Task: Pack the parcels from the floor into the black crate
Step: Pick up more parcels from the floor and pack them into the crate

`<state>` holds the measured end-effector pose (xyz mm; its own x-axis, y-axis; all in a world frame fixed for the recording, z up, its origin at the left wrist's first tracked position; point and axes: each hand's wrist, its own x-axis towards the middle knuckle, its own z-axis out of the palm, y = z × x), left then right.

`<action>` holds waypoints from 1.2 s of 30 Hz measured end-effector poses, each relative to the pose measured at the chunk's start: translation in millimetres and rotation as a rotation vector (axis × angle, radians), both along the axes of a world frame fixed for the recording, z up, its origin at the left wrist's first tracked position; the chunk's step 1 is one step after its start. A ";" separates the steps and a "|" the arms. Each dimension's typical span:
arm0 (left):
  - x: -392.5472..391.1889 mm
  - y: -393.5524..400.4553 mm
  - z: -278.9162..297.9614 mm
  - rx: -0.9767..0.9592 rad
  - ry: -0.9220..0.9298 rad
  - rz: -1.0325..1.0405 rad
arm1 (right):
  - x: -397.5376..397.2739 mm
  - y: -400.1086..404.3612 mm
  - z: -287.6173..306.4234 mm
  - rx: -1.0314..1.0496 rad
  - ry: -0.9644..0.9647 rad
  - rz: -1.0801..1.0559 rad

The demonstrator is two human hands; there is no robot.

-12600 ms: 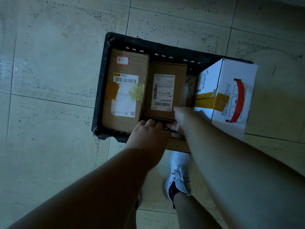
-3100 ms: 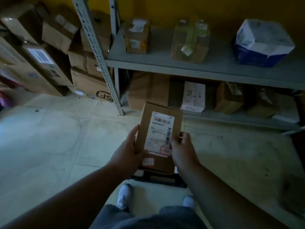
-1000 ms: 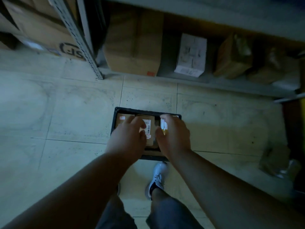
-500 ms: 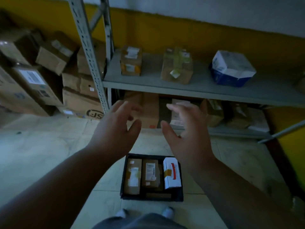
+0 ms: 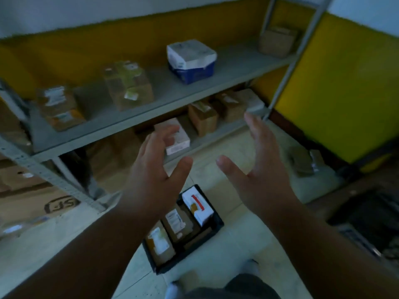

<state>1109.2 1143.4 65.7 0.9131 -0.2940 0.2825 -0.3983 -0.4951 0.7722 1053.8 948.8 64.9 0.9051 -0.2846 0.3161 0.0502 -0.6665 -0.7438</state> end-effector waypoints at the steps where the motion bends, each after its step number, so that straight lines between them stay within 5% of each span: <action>1: -0.8 -18.5 1.3 -0.014 0.020 -0.041 | -8.1 -17.2 -0.1 0.011 0.000 -0.044; 18: -28.4 -380.1 -11.5 -0.114 0.063 -0.521 | -121.8 -339.2 9.3 0.096 0.092 -0.424; 27: 44.1 -466.4 -38.8 -0.049 0.153 -0.601 | -52.1 -413.1 -20.9 0.215 0.109 -0.498; 36: 207.8 -605.6 -71.4 -0.048 0.255 -0.728 | 79.9 -520.6 -37.0 0.284 0.174 -0.662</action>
